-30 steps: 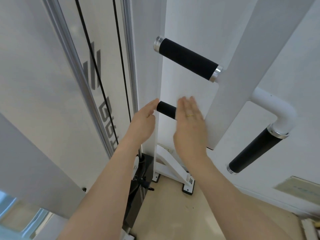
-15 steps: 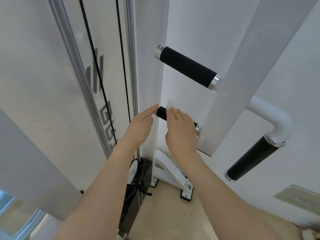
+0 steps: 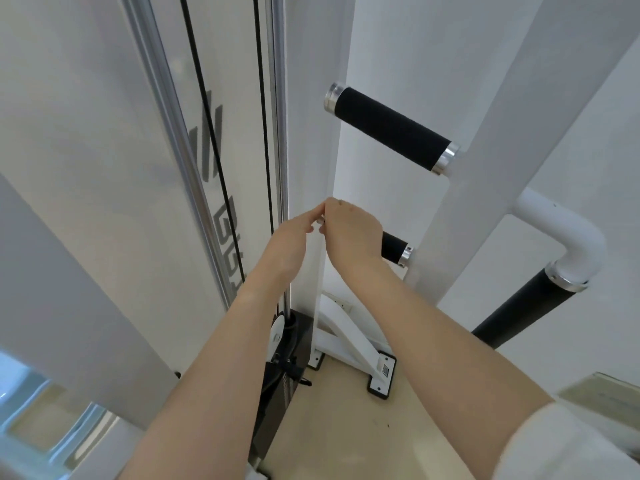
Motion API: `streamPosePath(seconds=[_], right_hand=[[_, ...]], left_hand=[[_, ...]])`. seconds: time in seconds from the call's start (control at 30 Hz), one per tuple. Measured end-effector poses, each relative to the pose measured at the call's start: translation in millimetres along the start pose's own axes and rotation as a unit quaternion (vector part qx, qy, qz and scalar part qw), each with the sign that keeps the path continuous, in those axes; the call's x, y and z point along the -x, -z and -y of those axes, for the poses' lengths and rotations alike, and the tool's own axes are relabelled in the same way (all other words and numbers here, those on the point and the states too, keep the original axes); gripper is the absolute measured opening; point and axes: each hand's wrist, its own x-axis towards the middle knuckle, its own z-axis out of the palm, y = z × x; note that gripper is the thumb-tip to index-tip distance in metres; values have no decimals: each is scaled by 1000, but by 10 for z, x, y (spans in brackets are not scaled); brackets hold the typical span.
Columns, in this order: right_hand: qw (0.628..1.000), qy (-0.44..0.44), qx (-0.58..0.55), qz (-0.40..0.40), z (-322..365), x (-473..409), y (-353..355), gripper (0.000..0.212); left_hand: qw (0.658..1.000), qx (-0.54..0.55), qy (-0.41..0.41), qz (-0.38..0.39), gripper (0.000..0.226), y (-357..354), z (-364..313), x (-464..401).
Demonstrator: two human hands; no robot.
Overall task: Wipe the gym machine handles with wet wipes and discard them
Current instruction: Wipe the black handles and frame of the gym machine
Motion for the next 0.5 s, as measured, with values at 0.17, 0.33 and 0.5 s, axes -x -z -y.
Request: streamPosePath(seconds=[0.17, 0.33, 0.5], right_hand=[[997, -19, 67, -20, -222, 235, 38, 20], [1000, 10, 14, -1, -36, 33, 66, 41], [972, -16, 232, -43, -342, 402, 52, 41]], left_hand=[[997, -72, 32, 7, 38, -56, 74, -73], [990, -132, -45, 10, 42, -63, 41, -20], [987, -138, -81, -26, 45, -98, 126, -4]])
